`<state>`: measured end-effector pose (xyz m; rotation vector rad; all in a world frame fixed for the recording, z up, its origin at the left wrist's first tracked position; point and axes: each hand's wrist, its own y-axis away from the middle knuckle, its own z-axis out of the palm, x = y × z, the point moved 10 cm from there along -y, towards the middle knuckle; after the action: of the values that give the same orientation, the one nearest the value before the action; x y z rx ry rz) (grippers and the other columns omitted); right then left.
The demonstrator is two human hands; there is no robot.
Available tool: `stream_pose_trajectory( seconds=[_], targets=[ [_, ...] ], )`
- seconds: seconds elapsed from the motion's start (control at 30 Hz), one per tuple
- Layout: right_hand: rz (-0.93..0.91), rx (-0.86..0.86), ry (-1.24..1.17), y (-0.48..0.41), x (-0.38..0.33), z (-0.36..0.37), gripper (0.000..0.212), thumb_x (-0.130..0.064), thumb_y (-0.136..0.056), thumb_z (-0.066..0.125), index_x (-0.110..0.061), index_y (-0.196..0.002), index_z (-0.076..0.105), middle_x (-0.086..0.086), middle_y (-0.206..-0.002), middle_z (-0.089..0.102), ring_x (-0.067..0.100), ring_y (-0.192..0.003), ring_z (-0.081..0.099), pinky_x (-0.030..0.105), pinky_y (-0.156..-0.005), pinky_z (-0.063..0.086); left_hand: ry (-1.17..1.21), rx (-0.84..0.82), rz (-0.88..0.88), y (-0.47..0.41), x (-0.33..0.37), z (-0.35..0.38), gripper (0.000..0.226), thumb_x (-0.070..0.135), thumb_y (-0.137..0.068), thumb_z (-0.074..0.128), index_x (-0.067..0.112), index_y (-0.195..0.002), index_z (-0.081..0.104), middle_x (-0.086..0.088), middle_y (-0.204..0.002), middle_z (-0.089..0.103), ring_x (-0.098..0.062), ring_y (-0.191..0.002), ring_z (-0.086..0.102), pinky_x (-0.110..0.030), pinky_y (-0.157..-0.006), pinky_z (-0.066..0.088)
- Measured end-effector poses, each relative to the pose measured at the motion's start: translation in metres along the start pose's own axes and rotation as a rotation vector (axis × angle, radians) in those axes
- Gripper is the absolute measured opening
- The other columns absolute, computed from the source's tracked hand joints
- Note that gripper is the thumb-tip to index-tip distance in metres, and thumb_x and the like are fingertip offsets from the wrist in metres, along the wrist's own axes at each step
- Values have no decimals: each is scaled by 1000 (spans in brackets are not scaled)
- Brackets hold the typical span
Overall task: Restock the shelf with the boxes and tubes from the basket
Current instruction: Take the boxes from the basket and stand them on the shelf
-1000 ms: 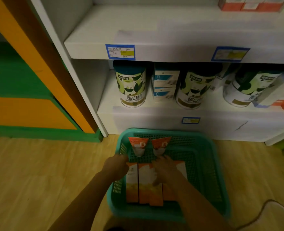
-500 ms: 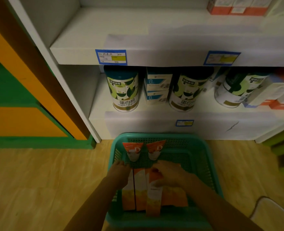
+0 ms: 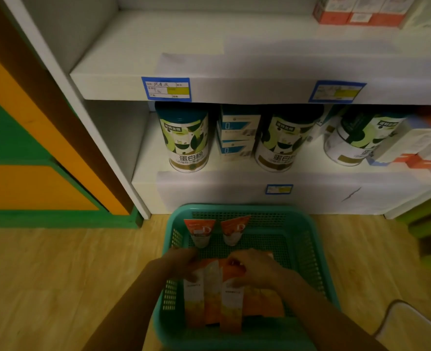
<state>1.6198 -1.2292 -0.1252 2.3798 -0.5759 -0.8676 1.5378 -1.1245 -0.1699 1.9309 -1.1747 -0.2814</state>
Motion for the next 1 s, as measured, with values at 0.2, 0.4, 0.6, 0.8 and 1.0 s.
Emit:
stream_pose_trajectory(
  seconds=[0.2, 0.4, 0.6, 0.8, 1.0],
  targets=[
    [-35, 66, -40, 16, -14, -19, 55, -37, -76, 72, -21, -126, 52, 4, -129, 57, 21, -115, 54, 31, -92, 46, 225, 131, 71, 43, 10, -35, 42, 25, -80, 67, 14, -118, 54, -5, -120, 58, -22, -111, 54, -27, -85, 42],
    [-96, 168, -53, 53, -50, -79, 51, -36, -75, 73, -22, -120, 55, 2, -125, 59, 19, -110, 57, 31, -90, 49, 294, 355, 159, 112, 19, -105, 29, 17, -79, 69, 34, -79, 46, 17, -76, 46, -4, -71, 47, -9, -64, 35],
    [-168, 344, 11, 112, -98, -182, 42, -38, -77, 69, -29, -115, 53, -1, -122, 59, 19, -110, 56, 37, -93, 49, 197, 599, 251, 220, 44, -215, 35, 28, -74, 74, 29, -95, 46, -2, -97, 64, -24, -89, 60, -38, -77, 50],
    [-267, 534, 81, 197, -159, -300, 44, -36, -75, 73, -27, -113, 52, -8, -106, 58, 13, -95, 55, 31, -85, 49, 103, 692, 315, 328, 84, -320, 35, 22, -77, 72, 15, -105, 52, -6, -106, 62, -23, -96, 59, -39, -83, 52],
    [-340, 701, 114, 278, -209, -397, 38, -30, -69, 79, -30, -97, 54, -12, -92, 57, 13, -91, 60, 29, -79, 51, 0, 814, 353, 419, 121, -411, 31, 21, -76, 73, 19, -98, 50, 6, -93, 58, -16, -92, 59, -19, -72, 47]
  ],
)
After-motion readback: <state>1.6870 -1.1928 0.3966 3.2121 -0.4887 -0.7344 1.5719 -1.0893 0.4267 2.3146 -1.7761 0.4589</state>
